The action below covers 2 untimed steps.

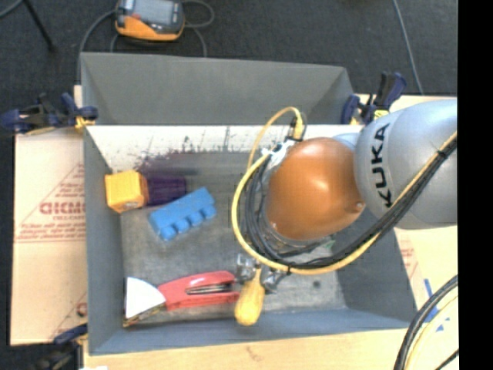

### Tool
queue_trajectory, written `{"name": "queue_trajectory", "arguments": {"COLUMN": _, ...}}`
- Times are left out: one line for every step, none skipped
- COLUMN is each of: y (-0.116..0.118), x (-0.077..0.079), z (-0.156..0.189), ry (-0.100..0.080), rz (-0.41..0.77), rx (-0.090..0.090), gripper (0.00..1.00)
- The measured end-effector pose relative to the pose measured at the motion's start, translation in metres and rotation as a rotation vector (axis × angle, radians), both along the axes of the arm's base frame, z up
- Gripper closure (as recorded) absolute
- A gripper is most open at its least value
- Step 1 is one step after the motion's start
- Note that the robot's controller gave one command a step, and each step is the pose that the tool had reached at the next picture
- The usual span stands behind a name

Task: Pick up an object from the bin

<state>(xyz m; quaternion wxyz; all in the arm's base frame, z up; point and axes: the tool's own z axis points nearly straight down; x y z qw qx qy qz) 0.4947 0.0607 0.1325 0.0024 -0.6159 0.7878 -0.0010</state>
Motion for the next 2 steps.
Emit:
{"name": "queue_trajectory", "arguments": {"y": -0.002, "x": -0.001, "z": 0.003, "ry": 0.002, "rz": -0.005, "rx": 0.0, "gripper": 1.0}}
{"name": "queue_trajectory", "arguments": {"y": 0.003, "x": 0.002, "z": 0.017, "ry": 0.005, "rz": -0.003, "rx": 0.0, "gripper": 1.0}}
